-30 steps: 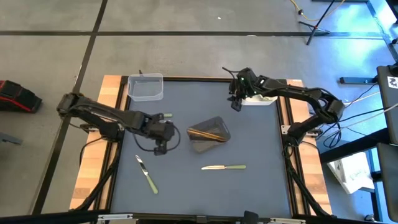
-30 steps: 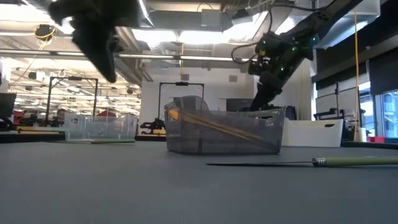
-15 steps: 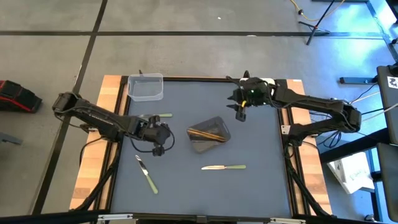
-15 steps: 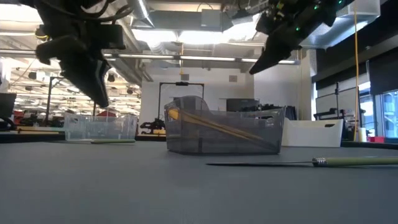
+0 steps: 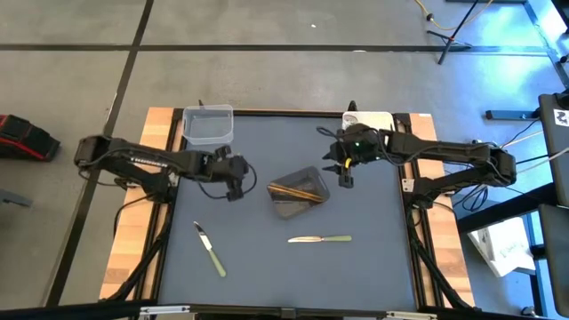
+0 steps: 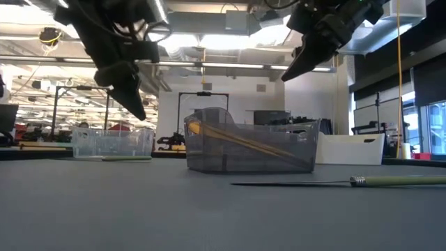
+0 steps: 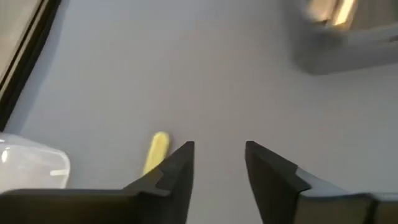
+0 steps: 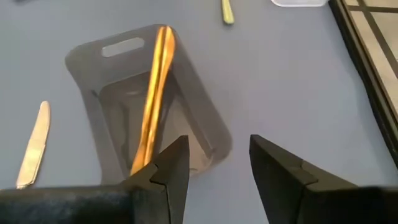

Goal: Sort silverware by color (type)
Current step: Put the green table knife into the transparent bin

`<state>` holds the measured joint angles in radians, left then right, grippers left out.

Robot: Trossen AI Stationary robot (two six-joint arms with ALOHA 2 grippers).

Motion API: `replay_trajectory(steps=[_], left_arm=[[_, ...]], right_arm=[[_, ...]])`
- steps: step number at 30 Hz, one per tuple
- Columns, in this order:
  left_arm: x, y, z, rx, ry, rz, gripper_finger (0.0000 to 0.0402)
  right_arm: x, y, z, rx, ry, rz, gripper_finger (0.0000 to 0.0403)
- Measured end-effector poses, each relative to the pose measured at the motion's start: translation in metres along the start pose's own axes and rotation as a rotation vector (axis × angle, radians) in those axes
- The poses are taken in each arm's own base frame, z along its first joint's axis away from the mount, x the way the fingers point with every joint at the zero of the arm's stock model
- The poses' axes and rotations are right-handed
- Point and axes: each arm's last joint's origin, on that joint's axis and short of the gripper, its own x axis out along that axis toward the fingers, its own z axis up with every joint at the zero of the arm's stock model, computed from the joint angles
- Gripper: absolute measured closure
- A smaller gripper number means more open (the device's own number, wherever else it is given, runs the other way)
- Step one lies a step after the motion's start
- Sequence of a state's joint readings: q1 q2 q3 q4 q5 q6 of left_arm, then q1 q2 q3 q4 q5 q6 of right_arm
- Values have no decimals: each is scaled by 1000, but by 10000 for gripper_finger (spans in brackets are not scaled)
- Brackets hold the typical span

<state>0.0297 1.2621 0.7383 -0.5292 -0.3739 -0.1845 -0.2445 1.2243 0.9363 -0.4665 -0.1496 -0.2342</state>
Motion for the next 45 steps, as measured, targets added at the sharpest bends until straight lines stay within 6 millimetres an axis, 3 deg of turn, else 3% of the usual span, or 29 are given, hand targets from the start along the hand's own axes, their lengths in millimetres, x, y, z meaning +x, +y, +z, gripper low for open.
replay_trajectory(steps=[4, 10, 16, 26, 36, 45], left_arm=[[10, 27, 1, -25, 46, 42, 231], [30, 67, -5, -77, 162, 5, 230], [58, 86, -20, -71, 334, -64, 234], [88, 89, -34, -37, 476, -117, 241], [88, 87, -34, -28, 478, -130, 357], [79, 76, -24, 48, 470, -64, 366]], right_arm=[[1, 5, 1, -14, -1, 16, 249], [1, 5, 1, -13, 1, 16, 249], [1, 5, 0, -12, 6, 15, 249], [1, 5, 0, -17, 7, 16, 249], [1, 5, 0, -22, 7, 15, 249], [1, 5, 0, -23, 6, 15, 249]])
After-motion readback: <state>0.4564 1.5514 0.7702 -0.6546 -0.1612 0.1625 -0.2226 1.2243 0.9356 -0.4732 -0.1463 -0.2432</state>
